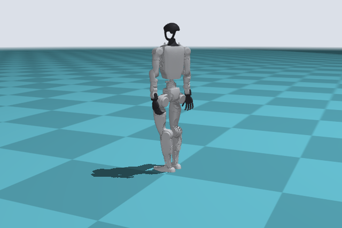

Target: In place motions

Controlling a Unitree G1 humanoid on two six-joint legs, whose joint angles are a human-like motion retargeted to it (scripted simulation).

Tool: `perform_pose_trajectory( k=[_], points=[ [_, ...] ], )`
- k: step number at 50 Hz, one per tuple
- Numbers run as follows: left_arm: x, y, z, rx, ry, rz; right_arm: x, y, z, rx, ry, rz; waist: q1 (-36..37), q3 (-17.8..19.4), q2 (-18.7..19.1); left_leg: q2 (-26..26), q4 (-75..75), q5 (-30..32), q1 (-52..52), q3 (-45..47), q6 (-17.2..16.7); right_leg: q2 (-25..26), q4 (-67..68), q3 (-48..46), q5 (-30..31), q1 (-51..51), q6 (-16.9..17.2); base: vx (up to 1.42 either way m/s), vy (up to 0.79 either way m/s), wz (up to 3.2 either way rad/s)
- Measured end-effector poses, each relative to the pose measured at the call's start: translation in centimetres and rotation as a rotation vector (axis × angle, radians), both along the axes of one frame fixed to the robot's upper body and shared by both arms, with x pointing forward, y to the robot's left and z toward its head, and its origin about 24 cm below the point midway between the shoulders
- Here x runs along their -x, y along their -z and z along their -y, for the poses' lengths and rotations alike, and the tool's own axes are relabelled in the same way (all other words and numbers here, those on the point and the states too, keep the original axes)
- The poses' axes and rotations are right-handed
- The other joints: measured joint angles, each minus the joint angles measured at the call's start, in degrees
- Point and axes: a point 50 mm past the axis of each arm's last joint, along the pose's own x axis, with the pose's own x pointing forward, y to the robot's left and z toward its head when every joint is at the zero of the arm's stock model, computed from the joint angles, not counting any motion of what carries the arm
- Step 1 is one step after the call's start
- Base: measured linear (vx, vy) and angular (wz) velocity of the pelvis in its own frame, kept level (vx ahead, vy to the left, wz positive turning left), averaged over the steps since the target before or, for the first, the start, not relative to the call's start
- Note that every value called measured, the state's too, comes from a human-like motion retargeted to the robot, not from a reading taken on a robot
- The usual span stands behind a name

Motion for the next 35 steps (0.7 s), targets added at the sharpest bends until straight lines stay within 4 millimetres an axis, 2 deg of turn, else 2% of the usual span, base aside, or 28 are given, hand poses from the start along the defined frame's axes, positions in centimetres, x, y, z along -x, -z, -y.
perform_pose_trajectory(
  k=[6, 10, 13, 17, 25, 30, 35],
  points=[
    [0.5, 0.0, 0.1, 0.018, 0.009, -0.009, -0.6, 0.0, 0.0, -0.002, 0.056, 0.015, -3.4, 0.0, 0.4, 1.2, -0.3, -1.5, 0.5, 5.7, 0.0, 2.5, 0.5, 7.5, 2.1, -2.5, 0.0, -0.25, -0.1, -1.47],
    [0.0, 0.1, 0.2, 0.03, 0.01, 0.005, -1.0, -0.1, 0.1, 0.004, 0.109, 0.017, -5.3, 0.7, 1.5, 2.2, -0.8, -2.6, 1.1, 10.2, -0.1, 4.8, 1.0, 12.8, 3.1, -3.9, 0.1, -0.27, 0.03, -1.6],
    [-0.9, 0.2, 0.3, 0.035, 0.014, 0.026, -1.1, -0.1, 0.2, 0.014, 0.153, 0.02, -3.1, 1.5, 2.3, 3.3, -1.0, -3.6, 2.0, 16.5, -0.5, 7.4, 0.6, 20.2, 3.9, -3.4, 0.3, -0.18, 0.08, -2.11],
    [-2.9, 0.4, 0.1, 0.033, 0.056, 0.072, -0.6, -0.2, 0.4, 0.045, 0.233, 0.007, -11.2, 3.3, 4.4, 3.8, -1.0, -3.3, 1.4, 12.9, 0.1, 8.1, 1.9, 16.4, 3.9, -5.0, -0.1, -0.11, 0.09, 0.31],
    [-7.1, 0.5, -0.4, 0.014, 0.12, 0.196, 2.7, -0.6, 0.7, 0.073, 0.285, -0.125, -11.2, 3.0, 5.2, 3.7, -1.6, -2.9, 0.9, 14.7, 0.1, 8.3, 2.9, 16.6, 3.3, -5.7, -0.4, -0.01, 0.02, -0.05],
    [-7.8, 0.6, 0.5, 0.042, 0.089, 0.224, 3.5, -0.6, 0.4, 0.053, 0.278, -0.153, -10.0, 2.8, 5.2, 3.5, -1.4, -2.5, 0.5, 13.2, 0.3, 7.1, 2.2, 15.3, 2.8, -5.0, 0.1, 0.04, -0.01, 0.33],
    [-6.8, 0.7, 1.1, 0.066, 0.079, 0.204, 2.6, -0.5, 0.7, 0.063, 0.238, -0.126, -8.6, 2.8, 4.8, 3.0, -1.0, -2.0, 0.0, 10.4, 0.5, 5.8, 2.0, 13.1, 2.0, -4.1, 0.2, 0.07, -0.01, 0.59]
  ],
)
